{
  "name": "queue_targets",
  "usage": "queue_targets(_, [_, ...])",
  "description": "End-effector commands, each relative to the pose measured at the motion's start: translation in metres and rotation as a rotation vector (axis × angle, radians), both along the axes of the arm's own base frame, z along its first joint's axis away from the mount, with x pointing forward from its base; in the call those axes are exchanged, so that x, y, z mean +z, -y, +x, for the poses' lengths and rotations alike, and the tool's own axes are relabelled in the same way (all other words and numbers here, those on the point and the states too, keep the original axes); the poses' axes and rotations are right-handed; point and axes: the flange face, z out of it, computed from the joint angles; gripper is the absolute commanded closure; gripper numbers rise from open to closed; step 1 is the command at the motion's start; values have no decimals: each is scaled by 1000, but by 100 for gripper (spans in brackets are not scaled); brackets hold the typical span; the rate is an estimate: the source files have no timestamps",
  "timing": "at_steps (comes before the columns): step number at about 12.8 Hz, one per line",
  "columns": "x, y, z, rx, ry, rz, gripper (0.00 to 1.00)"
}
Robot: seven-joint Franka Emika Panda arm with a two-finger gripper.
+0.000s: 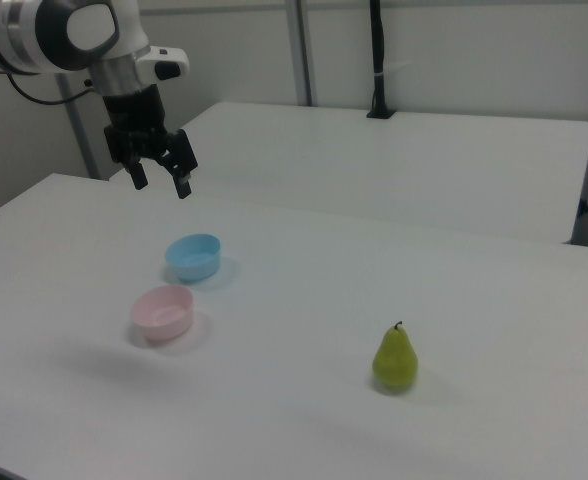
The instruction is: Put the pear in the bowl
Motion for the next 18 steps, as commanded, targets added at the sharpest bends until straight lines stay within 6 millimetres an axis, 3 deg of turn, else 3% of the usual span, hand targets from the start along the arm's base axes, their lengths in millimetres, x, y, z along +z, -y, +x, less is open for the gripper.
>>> queue_targets(1, [2, 10, -3, 11, -33, 17, 0])
queue_targets(8, [3, 29, -2, 24, -30, 17, 0])
queue_targets(15, [3, 95, 0, 91, -24, 10, 0])
queue_targets(18, [0, 135, 6, 73, -25, 3, 0])
